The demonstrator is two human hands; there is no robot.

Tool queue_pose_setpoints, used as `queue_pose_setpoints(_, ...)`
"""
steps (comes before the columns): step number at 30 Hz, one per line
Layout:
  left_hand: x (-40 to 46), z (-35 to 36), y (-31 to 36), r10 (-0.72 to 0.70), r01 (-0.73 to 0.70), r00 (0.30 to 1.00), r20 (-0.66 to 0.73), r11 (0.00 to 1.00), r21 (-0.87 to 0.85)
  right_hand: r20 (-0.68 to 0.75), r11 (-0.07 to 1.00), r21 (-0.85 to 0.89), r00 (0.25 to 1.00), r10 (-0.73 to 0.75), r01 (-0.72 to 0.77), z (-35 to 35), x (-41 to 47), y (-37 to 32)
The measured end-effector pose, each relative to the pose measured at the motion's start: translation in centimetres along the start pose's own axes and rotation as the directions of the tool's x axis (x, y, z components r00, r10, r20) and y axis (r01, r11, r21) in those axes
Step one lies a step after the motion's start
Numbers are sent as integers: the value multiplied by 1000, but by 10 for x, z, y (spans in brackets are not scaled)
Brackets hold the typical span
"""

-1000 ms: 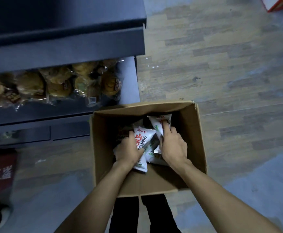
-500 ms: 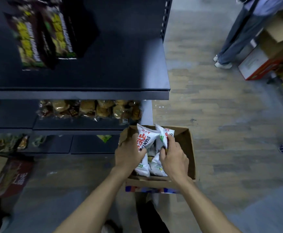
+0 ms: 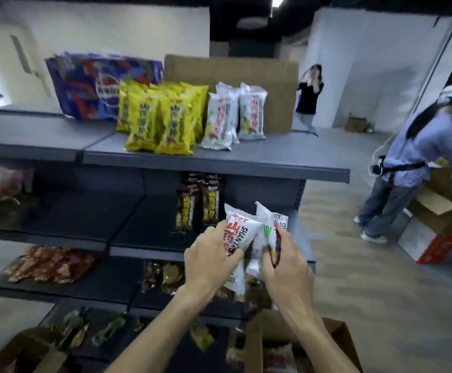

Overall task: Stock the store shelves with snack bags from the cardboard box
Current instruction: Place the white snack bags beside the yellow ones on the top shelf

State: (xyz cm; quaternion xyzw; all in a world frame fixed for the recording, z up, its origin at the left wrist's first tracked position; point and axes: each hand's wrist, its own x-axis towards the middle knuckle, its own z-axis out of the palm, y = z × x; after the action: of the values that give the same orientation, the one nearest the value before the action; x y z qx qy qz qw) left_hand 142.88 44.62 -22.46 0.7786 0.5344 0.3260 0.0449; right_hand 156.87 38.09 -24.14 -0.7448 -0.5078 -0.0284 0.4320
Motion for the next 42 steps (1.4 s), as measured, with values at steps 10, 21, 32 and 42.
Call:
queue_pose_setpoints(10, 124, -87, 51, 152, -149, 946, -285, 988, 33, -167, 980, -57, 966, -199, 192, -52, 138, -84)
queue_pose_setpoints(21, 240, -67, 50, 5, 74, 918, -396, 980, 185, -65, 950, -236, 972, -226, 205, -12, 279, -71)
queue_pose_setpoints(32, 288, -16, 21, 47, 51, 902, -430, 975, 215, -65, 950, -259, 978, -200, 177, 56, 364, -77)
queue_pose_setpoints(42, 296, 11, 6, 98, 21, 913, -395, 958, 286, 140, 929, -269, 964, -224, 255, 117, 365, -65)
